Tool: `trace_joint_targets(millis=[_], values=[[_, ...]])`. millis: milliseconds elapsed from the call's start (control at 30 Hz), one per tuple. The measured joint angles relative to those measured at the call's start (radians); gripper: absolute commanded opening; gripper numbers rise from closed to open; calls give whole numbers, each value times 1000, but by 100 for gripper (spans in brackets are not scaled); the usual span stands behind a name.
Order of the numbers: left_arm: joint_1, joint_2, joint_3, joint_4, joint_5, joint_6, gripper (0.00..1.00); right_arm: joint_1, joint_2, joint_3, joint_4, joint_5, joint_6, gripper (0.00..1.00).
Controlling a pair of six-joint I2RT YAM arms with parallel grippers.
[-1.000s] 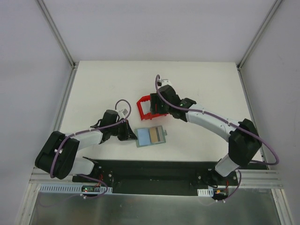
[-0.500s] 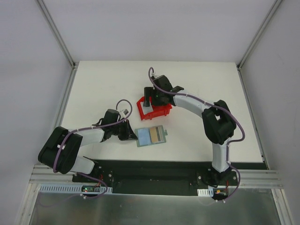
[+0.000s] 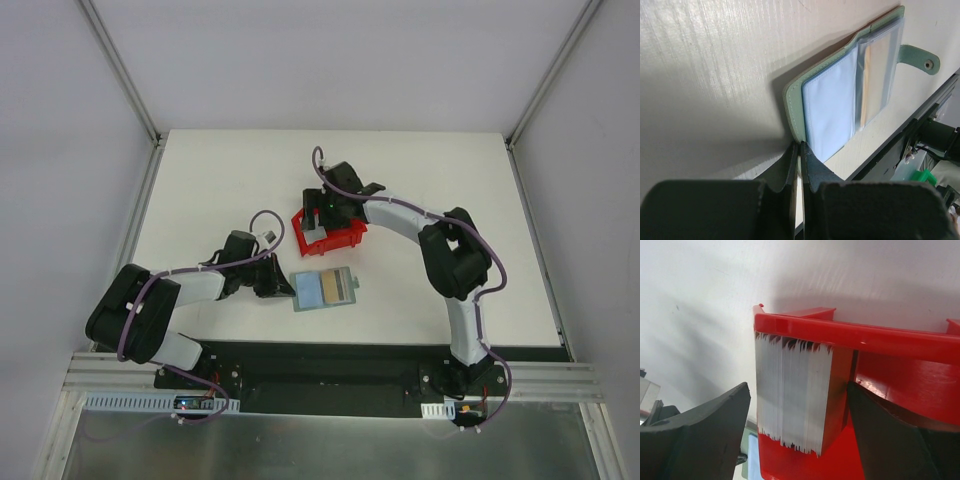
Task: Put the credit cards into the card holder
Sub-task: Pick up the credit card from the storage box.
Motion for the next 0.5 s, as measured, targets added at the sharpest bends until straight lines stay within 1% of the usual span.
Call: trace_joint_targets(millis=[67,267,333,500], values=[[0,4,3,0,1,0,0,-2,0,0,5,-13,4,75],[0,4,4,1,2,1,0,-18,-3,-6,31,-48,16,66],[0,4,4,2,2,2,0,-24,-8,-10,36,-58,16,61],[0,4,4,4,9,3,0,-33,-21,-12,40,-75,18,54]])
